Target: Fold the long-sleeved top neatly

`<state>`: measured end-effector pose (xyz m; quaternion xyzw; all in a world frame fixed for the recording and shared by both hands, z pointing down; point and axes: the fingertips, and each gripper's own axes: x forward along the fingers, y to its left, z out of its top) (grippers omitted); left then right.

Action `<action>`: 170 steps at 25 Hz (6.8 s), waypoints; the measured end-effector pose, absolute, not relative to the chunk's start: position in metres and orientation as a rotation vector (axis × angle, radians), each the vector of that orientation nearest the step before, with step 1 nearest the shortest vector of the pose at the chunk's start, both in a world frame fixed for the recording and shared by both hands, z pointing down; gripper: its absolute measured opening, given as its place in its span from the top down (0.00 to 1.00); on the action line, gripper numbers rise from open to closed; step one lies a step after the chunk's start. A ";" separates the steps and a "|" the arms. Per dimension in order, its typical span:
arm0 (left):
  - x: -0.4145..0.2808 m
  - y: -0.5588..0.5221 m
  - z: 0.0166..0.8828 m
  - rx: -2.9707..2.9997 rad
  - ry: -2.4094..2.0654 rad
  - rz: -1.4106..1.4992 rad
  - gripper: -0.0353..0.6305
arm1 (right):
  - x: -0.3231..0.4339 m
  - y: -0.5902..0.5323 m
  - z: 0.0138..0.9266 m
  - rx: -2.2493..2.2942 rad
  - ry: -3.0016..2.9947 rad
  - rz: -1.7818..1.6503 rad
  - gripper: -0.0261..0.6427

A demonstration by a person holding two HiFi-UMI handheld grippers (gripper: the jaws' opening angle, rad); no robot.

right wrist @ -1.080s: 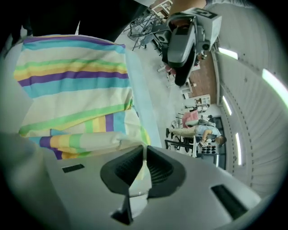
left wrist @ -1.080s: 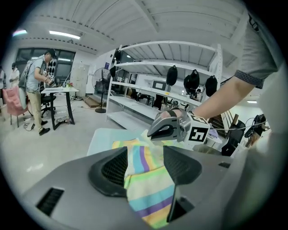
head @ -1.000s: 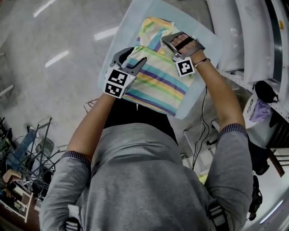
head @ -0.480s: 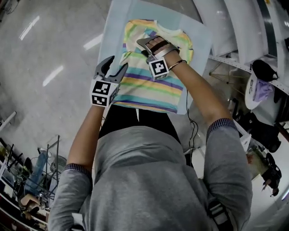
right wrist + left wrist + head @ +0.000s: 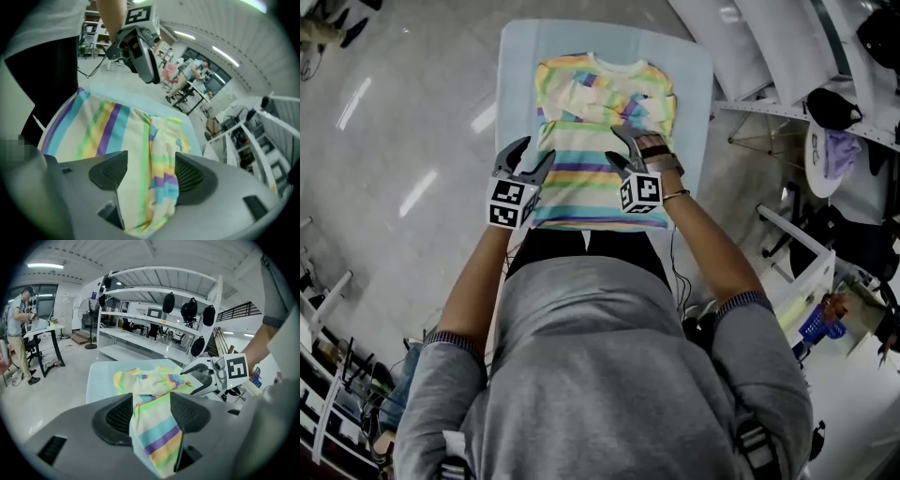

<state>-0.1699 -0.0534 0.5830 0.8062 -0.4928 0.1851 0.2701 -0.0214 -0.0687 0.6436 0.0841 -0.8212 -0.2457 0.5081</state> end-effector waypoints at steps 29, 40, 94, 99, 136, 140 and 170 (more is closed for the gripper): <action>-0.158 0.127 0.673 1.813 -1.327 0.729 0.53 | 0.202 0.096 0.691 0.998 -1.890 0.696 0.46; -0.168 0.161 0.699 1.735 -1.381 0.679 0.53 | 0.226 0.131 0.725 1.019 -1.879 0.804 0.50; -0.138 0.244 0.655 1.961 -1.102 0.785 0.90 | 0.250 0.196 0.675 0.667 -1.852 0.219 0.93; -0.138 0.244 0.638 1.947 -1.089 0.814 0.90 | 0.250 0.197 0.660 0.650 -1.852 0.215 0.93; -0.173 0.069 0.592 1.912 -0.825 0.914 0.90 | 0.221 0.020 0.600 0.581 -1.814 0.203 0.94; -0.176 0.034 0.596 1.906 -0.793 0.916 0.90 | 0.218 -0.015 0.604 0.566 -1.801 0.231 0.94; -0.203 -0.156 0.647 1.861 -0.734 0.988 0.90 | 0.187 -0.217 0.654 0.374 -1.818 0.296 0.94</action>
